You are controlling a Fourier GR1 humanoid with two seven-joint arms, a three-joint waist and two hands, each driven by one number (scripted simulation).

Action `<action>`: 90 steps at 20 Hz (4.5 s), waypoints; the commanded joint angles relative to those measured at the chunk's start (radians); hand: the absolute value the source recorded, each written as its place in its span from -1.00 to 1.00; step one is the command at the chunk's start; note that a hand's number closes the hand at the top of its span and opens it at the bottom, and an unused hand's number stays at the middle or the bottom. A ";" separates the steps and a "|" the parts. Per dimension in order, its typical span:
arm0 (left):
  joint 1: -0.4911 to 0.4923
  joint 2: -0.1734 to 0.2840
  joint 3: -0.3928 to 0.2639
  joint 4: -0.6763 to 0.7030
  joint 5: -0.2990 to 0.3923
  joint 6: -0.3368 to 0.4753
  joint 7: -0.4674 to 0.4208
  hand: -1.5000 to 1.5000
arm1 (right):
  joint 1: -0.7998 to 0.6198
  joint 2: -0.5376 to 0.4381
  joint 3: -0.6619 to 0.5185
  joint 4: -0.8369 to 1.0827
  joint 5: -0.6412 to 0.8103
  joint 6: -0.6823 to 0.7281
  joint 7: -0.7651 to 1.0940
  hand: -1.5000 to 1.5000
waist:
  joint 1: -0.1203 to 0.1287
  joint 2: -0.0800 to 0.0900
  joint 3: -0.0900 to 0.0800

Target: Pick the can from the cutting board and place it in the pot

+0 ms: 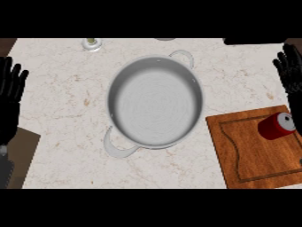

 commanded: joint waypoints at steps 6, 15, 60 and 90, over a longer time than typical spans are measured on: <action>0.125 0.171 -0.072 0.199 -0.247 0.047 0.138 0.00 | 0.074 -0.116 0.041 0.075 -0.131 0.371 -0.072 1.00 | 0.039 0.018 0.001; 0.052 0.120 -0.130 0.235 -0.286 0.084 0.395 0.00 | 0.261 -0.086 -0.144 0.193 0.202 0.031 -0.539 -1.00 | 0.021 0.000 -0.004; 0.033 -0.036 -0.022 0.187 -0.472 -0.010 0.461 0.00 | 0.112 -0.204 -0.045 0.173 0.769 0.632 0.170 -1.00 | 0.036 0.001 -0.005; 0.088 -0.152 0.082 0.173 -0.598 -0.099 0.413 0.00 | -0.012 0.022 -0.144 0.492 1.063 0.633 0.059 -1.00 | 0.036 0.000 -0.005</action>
